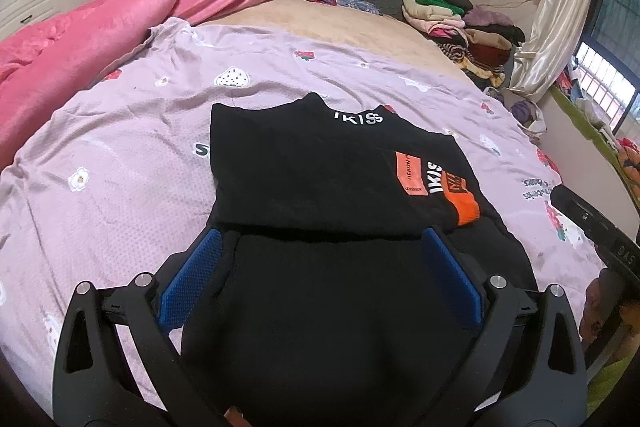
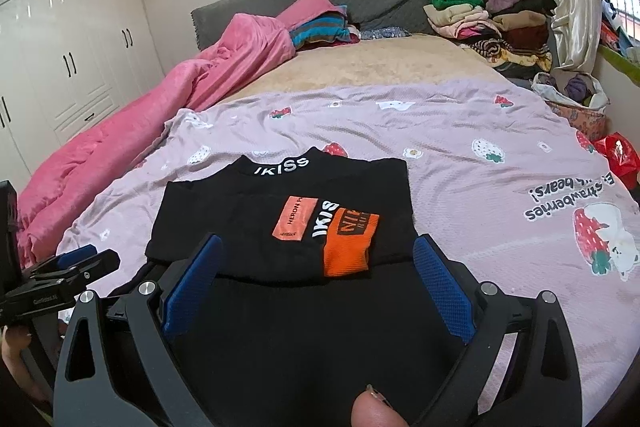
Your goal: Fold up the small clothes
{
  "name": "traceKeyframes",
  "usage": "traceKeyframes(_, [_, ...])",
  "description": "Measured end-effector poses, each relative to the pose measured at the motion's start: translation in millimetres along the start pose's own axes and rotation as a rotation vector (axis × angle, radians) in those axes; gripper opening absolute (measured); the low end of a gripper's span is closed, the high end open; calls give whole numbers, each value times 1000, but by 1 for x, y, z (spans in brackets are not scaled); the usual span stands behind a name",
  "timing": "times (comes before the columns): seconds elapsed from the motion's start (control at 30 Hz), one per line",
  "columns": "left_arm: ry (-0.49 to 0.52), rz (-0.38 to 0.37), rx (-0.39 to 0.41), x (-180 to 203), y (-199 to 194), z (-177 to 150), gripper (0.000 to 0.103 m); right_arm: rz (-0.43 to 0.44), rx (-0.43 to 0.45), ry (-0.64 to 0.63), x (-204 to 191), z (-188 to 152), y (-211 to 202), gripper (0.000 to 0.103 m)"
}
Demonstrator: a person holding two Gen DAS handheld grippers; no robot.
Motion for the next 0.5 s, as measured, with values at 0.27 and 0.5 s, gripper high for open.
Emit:
traceKeyframes(0.27, [3,5,-4,1,-10,-10,93,4,9,-3,1,-7,-16,96])
traceKeyframes(0.5, [4,7,-8,1,-19,-20,93,10,16,-4,3,-13,-28,96])
Point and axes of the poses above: each gripper's, at about its wrist camera, not at the fingertips, and y roughly the way its jaws point, x to its right, z to its top, the point moved 9 cm from there along y, roughly the way its jaws point, and after that the axes turned 12 degrees about -y, right-handed, at the moved point
